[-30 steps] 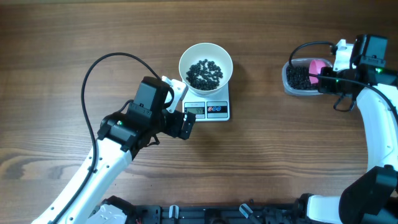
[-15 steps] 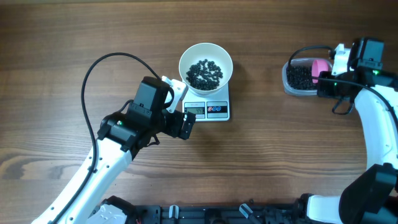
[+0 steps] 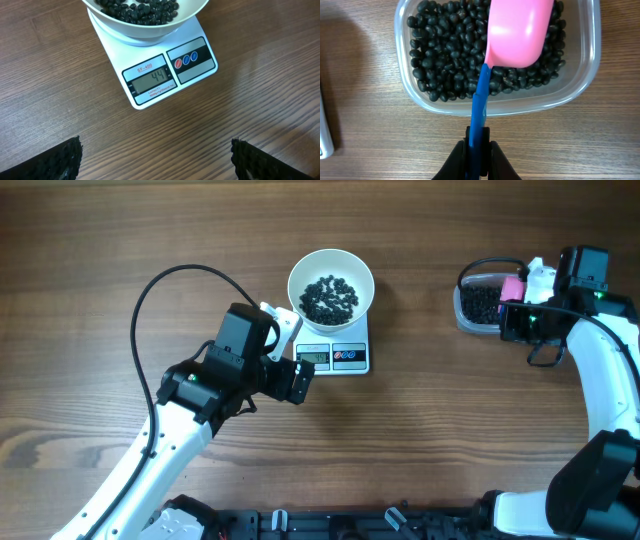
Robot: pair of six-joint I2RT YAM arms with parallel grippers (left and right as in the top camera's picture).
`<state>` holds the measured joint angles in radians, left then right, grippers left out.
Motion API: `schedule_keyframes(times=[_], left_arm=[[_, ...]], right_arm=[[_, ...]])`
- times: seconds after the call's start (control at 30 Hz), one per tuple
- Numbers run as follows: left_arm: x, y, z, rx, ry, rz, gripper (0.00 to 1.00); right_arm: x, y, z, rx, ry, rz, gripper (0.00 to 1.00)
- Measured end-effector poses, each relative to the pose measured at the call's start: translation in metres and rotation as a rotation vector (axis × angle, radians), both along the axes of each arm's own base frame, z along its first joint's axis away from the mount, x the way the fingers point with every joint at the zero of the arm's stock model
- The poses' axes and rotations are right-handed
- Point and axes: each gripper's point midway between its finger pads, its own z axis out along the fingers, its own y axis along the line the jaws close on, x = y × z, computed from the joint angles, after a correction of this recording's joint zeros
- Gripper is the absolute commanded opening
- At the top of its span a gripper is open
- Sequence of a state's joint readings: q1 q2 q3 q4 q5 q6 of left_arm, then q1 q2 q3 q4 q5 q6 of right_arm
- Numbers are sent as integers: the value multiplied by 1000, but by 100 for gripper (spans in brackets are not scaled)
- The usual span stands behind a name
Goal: Scoop item into bowl and weigh 150g on scale
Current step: 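Push the scoop down into the black beans with the right gripper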
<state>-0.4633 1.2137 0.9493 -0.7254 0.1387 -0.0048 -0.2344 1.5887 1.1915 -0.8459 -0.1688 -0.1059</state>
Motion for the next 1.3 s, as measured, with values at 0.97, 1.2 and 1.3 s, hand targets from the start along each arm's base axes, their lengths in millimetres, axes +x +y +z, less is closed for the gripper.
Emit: schedule_keyframes(times=[0.97,1.2,1.3], left_arm=[[0,0,0,0,0,0,100],[0,0,0,0,0,0,100],[0,0,0,0,0,0,100]], right_arm=[[-5,14,-2,82,22,22,4],[-5,23,-1,132,18,39,4],[-5,25,-1,145,15,46,4]])
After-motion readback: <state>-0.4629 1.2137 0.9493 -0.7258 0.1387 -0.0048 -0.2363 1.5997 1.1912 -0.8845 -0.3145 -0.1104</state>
